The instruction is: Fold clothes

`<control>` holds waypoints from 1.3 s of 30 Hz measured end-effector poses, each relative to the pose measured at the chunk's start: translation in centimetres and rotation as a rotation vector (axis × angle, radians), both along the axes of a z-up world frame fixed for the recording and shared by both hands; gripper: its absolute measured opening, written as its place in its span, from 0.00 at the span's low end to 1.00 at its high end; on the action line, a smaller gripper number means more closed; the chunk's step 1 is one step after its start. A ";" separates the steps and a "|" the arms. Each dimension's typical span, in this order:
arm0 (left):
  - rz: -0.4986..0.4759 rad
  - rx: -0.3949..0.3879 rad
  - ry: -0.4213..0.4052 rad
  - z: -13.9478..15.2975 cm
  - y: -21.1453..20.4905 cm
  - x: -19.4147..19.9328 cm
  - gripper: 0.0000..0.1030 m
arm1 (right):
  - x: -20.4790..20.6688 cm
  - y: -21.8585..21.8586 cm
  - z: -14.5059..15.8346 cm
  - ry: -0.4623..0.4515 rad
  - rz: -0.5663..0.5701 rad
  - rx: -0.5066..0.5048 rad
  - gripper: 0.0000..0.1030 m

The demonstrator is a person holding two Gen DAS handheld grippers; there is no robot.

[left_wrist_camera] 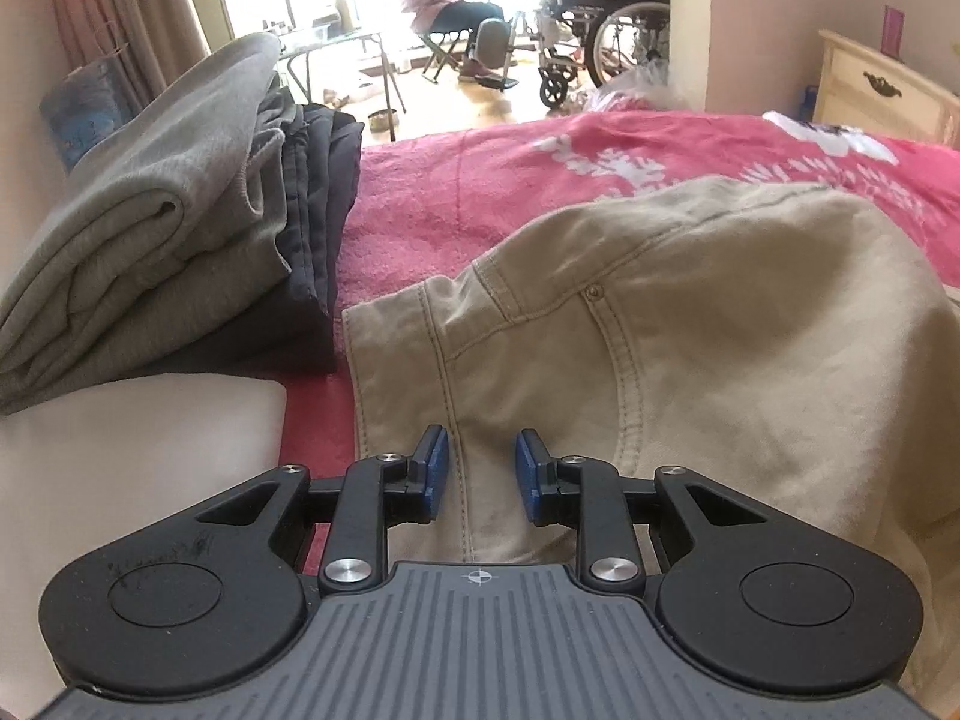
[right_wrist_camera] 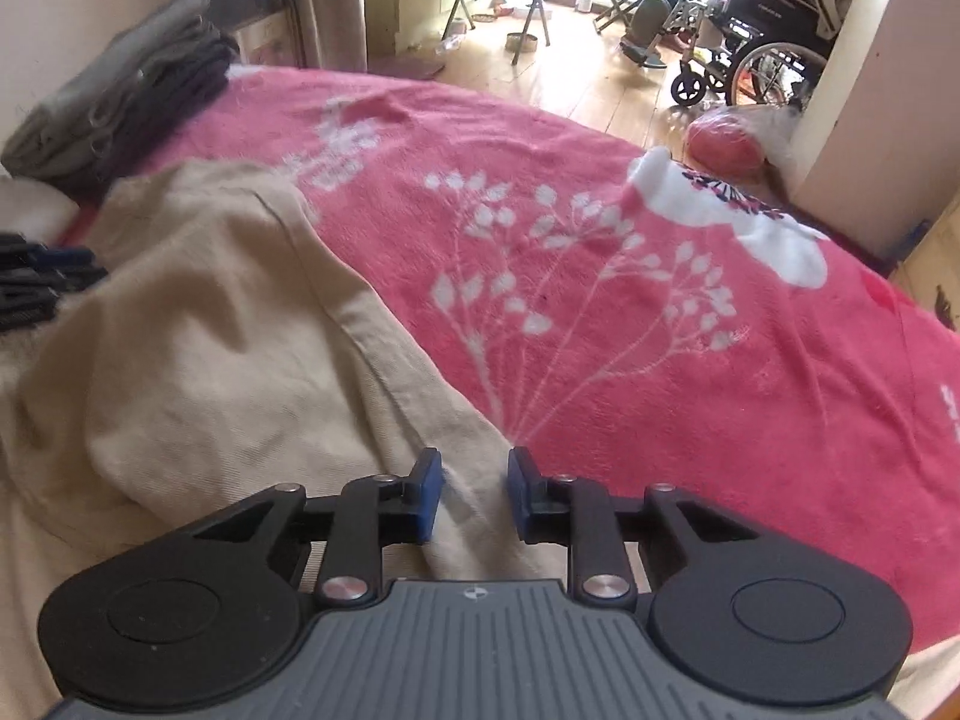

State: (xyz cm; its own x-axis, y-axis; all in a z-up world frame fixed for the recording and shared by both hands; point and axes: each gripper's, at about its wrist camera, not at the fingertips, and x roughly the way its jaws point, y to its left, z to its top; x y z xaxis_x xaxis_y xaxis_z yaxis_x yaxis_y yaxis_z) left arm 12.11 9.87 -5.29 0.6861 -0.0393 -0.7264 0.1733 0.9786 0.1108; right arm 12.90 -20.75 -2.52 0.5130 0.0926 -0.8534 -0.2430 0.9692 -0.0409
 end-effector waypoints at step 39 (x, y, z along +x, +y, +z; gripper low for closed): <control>-0.016 0.073 -0.082 -0.8 -0.9 -0.3 0.29 | 2.1 1.5 6.5 -0.115 -0.012 -0.246 0.51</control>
State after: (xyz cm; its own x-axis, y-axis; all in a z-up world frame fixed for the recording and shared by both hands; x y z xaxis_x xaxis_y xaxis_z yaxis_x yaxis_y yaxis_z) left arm 11.83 8.97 -6.06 0.7433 0.0002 -0.6690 0.1761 0.9647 0.1959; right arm 14.99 -19.25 3.95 0.6076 -0.1164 -0.7857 -0.2121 0.9295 -0.3018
